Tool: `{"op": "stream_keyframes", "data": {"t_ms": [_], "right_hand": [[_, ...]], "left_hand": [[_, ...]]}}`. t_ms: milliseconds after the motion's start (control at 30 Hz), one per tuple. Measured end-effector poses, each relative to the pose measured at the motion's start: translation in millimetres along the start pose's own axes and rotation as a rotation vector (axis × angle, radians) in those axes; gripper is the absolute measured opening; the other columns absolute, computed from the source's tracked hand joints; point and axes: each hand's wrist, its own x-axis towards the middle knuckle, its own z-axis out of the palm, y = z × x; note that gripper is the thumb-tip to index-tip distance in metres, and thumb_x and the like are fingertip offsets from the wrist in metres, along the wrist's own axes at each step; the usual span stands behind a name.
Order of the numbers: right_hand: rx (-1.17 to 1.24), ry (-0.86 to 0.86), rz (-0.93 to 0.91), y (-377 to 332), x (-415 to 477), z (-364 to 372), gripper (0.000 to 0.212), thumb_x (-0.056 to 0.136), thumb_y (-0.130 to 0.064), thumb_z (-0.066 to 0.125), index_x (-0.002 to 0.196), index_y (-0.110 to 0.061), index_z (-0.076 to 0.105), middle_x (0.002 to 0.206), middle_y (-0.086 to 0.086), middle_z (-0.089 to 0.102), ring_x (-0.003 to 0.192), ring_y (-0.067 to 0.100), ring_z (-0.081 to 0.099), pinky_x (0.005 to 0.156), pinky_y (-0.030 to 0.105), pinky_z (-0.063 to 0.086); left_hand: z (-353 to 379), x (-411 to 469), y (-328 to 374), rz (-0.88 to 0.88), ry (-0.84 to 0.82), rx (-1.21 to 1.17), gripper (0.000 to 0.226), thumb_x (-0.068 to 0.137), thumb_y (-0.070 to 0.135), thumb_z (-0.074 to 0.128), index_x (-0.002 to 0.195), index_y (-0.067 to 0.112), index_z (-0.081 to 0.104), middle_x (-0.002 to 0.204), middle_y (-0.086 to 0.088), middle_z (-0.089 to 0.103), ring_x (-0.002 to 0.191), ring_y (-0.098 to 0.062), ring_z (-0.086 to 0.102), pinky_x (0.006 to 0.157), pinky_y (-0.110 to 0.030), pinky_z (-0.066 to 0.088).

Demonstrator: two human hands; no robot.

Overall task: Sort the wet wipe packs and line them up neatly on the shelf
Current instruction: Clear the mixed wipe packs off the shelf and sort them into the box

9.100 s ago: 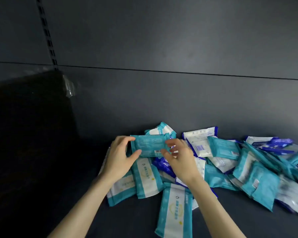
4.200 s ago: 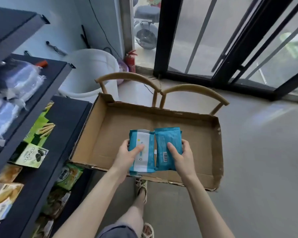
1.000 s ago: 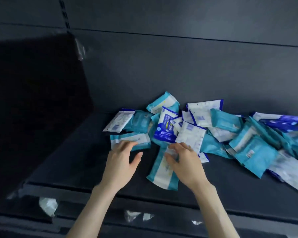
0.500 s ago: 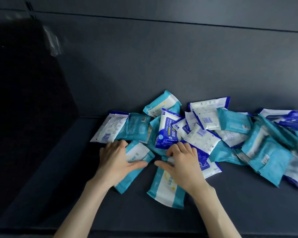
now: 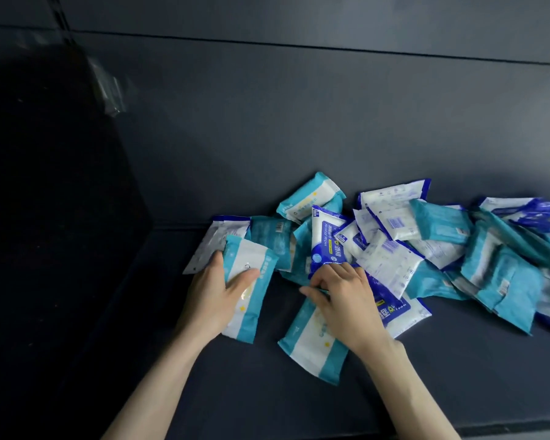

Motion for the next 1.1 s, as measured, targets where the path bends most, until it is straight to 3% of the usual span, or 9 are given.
{"op": "stream_keyframes", "data": {"t_ms": [167,300,400,500,667,733,800,900,1100], "right_hand": [[0.024,0.167,-0.144,-20,53,-3,0.030,0.084,-0.040,0.052,0.069,-0.014,0.057,0.067,-0.003,0.056,0.062,0.022,0.051,0.067,0.030,0.031],[-0.009,0.152,-0.193,-31,105,19,0.022,0.081,-0.033,0.061,0.069,-0.014,0.058,0.067,-0.001,0.056,0.063,0.025,0.054,0.066,0.030,0.027],[-0.025,0.063,-0.171,-34,125,49,0.018,0.076,-0.030,0.064,0.068,-0.015,0.058,0.067,0.000,0.057,0.065,0.027,0.056,0.065,0.032,0.024],[-0.045,0.063,-0.129,-34,126,62,0.026,0.083,-0.037,0.052,0.073,-0.016,0.064,0.072,-0.001,0.061,0.070,0.027,0.059,0.069,0.032,0.025],[0.001,0.177,0.044,-43,99,48,0.042,0.087,-0.040,0.047,0.108,-0.008,0.063,0.109,0.011,0.059,0.097,0.028,0.049,0.081,0.037,0.039],[0.030,0.133,0.185,-51,82,36,0.043,0.085,-0.036,0.055,0.110,-0.001,0.057,0.110,0.018,0.053,0.098,0.035,0.051,0.070,0.039,0.048],[0.027,-0.040,0.336,-60,71,25,0.052,0.083,-0.041,0.064,0.114,-0.001,0.051,0.118,0.019,0.047,0.107,0.038,0.049,0.070,0.039,0.048],[0.017,-0.219,0.387,-66,63,21,0.066,0.086,-0.050,0.059,0.130,-0.007,0.036,0.129,0.011,0.037,0.124,0.030,0.038,0.086,0.032,0.043],[0.430,-0.155,0.526,-63,66,29,0.094,0.076,-0.028,0.078,0.147,-0.007,0.019,0.142,0.006,0.033,0.131,0.024,0.037,0.100,0.033,0.038]], "left_hand": [[-15,24,-13,-0.010,0.104,0.035,0.050,0.079,0.059,0.056,0.090,0.010,0.055,0.092,-0.007,0.061,0.089,-0.027,0.060,0.077,-0.043,0.050],[-16,54,-24,-0.198,0.069,0.025,0.073,0.058,0.079,0.043,0.080,0.010,0.053,0.104,-0.014,0.058,0.097,-0.034,0.059,0.084,-0.051,0.050],[-9,63,-30,-0.272,0.024,-0.039,0.073,0.057,0.076,0.050,0.083,0.008,0.052,0.104,-0.017,0.059,0.095,-0.034,0.061,0.082,-0.050,0.052],[-8,64,-32,-0.290,0.028,-0.054,0.063,0.060,0.069,0.061,0.087,0.013,0.051,0.099,-0.010,0.061,0.092,-0.027,0.061,0.081,-0.047,0.052],[-5,65,-33,-0.304,0.100,-0.188,0.051,0.071,0.036,0.081,0.099,0.009,0.048,0.087,-0.001,0.063,0.078,-0.012,0.062,0.063,-0.027,0.049],[-5,66,-35,-0.303,0.131,-0.219,0.059,0.070,0.033,0.082,0.109,0.011,0.043,0.093,0.001,0.063,0.082,-0.012,0.062,0.064,-0.024,0.047],[-4,67,-36,-0.320,0.142,-0.253,0.075,0.068,0.033,0.084,0.124,0.010,0.039,0.102,0.001,0.063,0.089,-0.015,0.062,0.072,-0.027,0.048],[-4,68,-42,-0.310,0.138,-0.254,0.061,0.063,0.033,0.087,0.109,0.009,0.053,0.094,0.001,0.068,0.085,-0.014,0.066,0.070,-0.029,0.053],[-5,60,-38,-0.215,0.159,-0.230,0.046,0.076,0.032,0.078,0.099,0.007,0.047,0.084,0.004,0.064,0.074,-0.005,0.063,0.061,-0.023,0.050]]}}
